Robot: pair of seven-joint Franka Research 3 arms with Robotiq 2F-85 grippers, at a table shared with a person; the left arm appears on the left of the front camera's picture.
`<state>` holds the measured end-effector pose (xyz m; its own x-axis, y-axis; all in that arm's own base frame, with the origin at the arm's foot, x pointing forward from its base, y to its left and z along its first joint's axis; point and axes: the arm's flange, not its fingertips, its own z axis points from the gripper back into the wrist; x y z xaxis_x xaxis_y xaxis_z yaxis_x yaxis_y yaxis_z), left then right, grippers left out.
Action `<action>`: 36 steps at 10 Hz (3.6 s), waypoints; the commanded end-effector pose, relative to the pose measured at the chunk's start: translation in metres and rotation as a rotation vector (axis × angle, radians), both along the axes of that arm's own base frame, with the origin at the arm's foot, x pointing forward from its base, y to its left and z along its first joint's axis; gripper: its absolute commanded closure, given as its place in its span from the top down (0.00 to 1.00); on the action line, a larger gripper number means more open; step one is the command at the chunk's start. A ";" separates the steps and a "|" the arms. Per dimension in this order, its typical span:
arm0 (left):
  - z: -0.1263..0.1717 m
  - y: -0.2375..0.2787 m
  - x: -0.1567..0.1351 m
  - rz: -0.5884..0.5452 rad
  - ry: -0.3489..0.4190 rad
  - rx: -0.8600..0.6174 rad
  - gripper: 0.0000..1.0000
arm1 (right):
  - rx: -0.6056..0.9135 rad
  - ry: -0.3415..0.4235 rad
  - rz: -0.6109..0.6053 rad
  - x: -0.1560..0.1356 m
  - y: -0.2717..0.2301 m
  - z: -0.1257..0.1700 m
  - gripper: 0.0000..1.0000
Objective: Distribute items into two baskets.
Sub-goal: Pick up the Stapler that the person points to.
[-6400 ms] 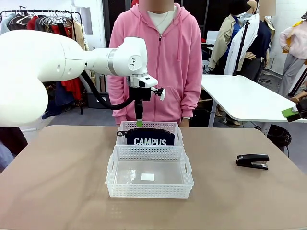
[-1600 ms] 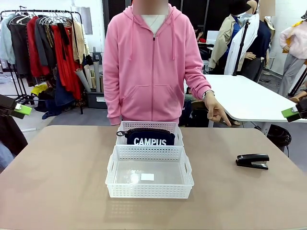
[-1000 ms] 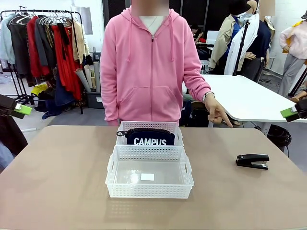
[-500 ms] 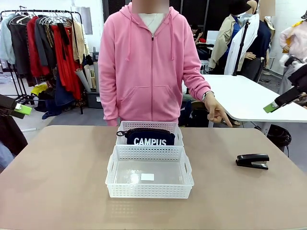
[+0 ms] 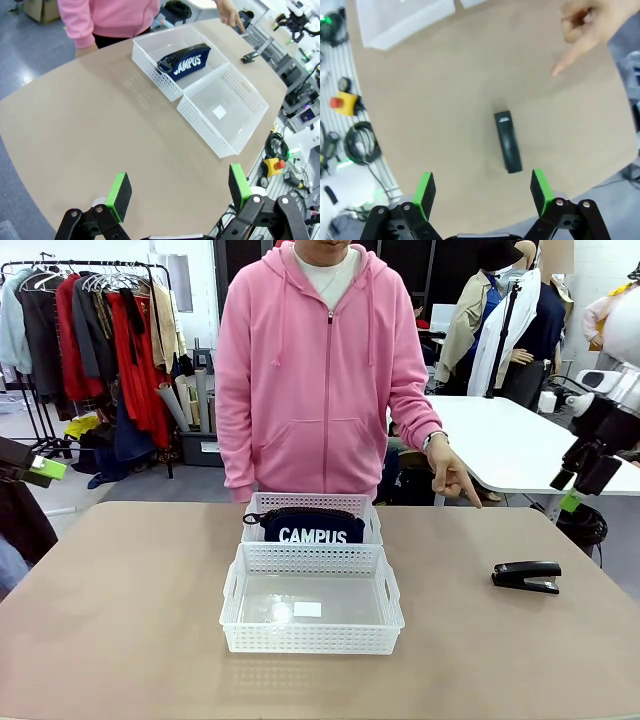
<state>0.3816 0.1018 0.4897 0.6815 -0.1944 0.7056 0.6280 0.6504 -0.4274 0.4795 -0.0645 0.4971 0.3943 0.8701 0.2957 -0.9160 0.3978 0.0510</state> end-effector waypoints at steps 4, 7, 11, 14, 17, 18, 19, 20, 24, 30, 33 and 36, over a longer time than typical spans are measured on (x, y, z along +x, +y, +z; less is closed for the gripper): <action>0.000 0.001 0.000 0.002 0.000 0.000 1.00 | -0.193 -0.123 0.246 0.003 0.012 -0.033 1.00; 0.000 0.001 0.000 0.002 0.000 0.000 1.00 | -0.168 -0.073 0.291 0.012 0.016 -0.057 1.00; 0.000 0.001 0.000 0.002 0.000 0.000 1.00 | -0.186 -0.021 0.255 0.018 0.018 -0.091 1.00; 0.000 0.001 0.000 0.002 0.000 0.000 1.00 | -0.192 -0.006 0.254 0.022 0.017 -0.108 1.00; 0.000 0.001 0.000 0.002 0.000 0.000 1.00 | -0.189 0.012 0.276 0.030 0.016 -0.125 1.00; 0.000 0.001 0.000 0.002 0.000 0.000 1.00 | -0.191 0.025 0.283 0.033 0.016 -0.131 1.00; 0.000 0.001 0.000 0.002 0.000 0.000 1.00 | -0.192 0.036 0.287 0.036 0.016 -0.137 1.00; 0.000 0.001 0.000 0.002 0.000 0.000 1.00 | -0.185 0.054 0.288 0.041 0.014 -0.144 1.00; 0.000 0.001 0.000 0.002 0.000 0.000 1.00 | -0.158 0.093 0.289 0.055 0.009 -0.162 1.00; 0.000 0.001 0.000 0.002 0.000 0.000 1.00 | -0.140 0.116 0.268 0.055 0.010 -0.180 1.00; 0.000 0.001 0.000 0.002 0.000 0.000 1.00 | -0.142 0.107 0.254 0.051 0.011 -0.182 1.00; 0.000 0.001 0.000 0.002 0.000 0.000 1.00 | -0.149 0.115 0.251 0.052 0.013 -0.186 1.00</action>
